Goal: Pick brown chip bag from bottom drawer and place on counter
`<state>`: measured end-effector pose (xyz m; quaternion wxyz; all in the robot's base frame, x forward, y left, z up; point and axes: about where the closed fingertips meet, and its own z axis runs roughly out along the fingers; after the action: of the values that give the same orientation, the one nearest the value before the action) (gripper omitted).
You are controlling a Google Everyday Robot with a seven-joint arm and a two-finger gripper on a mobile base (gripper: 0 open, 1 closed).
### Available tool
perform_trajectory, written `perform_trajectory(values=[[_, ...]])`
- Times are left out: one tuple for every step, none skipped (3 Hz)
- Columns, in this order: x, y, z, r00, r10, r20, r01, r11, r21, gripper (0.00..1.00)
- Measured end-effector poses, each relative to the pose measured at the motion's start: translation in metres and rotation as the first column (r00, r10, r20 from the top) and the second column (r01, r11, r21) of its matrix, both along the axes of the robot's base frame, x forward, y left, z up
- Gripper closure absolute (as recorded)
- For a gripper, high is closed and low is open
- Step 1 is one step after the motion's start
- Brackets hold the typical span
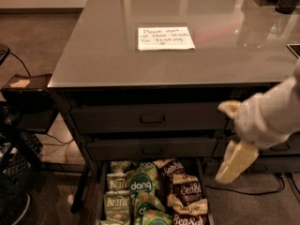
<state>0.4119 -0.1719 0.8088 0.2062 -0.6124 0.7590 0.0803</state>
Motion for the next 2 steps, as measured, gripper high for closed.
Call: perform_trajectory(values=[[-0.012,0.019,-0.083,0.9975,0.038,-0.059,-0.035,0.998,0.053,0.00],[-0.020,0.029,-0.159,0.9918,0.038,-0.122,-0.024,0.993,0.117,0.00]])
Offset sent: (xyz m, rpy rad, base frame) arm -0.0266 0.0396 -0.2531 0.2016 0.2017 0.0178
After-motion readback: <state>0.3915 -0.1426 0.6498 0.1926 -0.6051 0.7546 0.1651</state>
